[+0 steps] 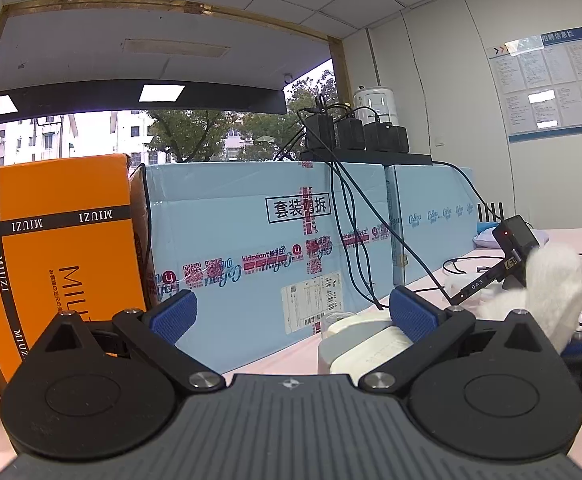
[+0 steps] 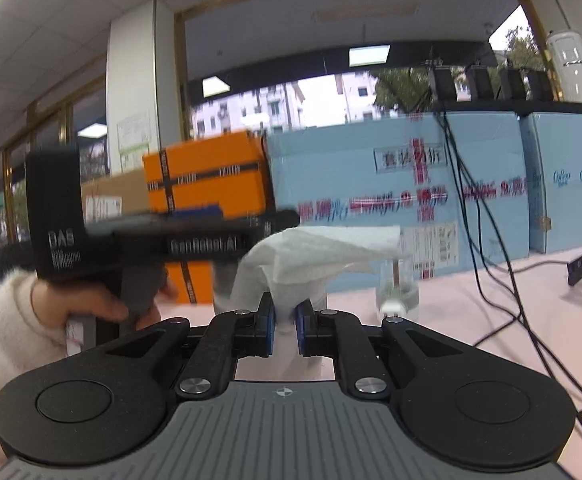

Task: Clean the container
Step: 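Wipe the tumbler body with the tissue in the right tool while the left tool holds the lid, then release the tissue onto the table with the right tool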

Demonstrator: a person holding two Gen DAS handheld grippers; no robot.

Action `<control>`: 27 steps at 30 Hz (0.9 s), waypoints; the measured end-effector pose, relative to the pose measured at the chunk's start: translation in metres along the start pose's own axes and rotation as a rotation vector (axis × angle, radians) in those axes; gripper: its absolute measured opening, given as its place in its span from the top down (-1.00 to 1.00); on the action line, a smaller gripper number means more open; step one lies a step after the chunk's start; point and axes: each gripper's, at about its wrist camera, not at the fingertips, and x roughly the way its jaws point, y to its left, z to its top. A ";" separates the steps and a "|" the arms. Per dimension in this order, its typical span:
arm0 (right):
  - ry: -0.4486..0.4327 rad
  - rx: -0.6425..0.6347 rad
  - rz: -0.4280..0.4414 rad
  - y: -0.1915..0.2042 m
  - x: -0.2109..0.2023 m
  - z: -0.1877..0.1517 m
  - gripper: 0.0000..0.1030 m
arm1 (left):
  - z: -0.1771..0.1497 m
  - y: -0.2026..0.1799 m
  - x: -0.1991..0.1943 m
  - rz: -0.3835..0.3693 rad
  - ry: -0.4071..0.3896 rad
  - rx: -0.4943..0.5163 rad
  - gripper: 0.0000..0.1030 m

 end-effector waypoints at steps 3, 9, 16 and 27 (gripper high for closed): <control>-0.013 -0.003 -0.003 0.001 0.002 0.004 0.80 | 0.000 0.000 0.000 0.005 0.003 -0.003 -1.00; 0.045 -0.005 -0.011 0.002 0.008 -0.003 0.80 | 0.000 0.001 0.000 0.001 0.007 -0.008 -1.00; 0.124 0.003 -0.005 0.002 0.011 -0.015 0.80 | 0.000 0.000 0.000 -0.005 0.002 -0.001 -1.00; 0.230 0.040 0.016 -0.007 -0.022 -0.029 0.80 | -0.001 0.003 0.001 -0.022 0.006 -0.038 -1.00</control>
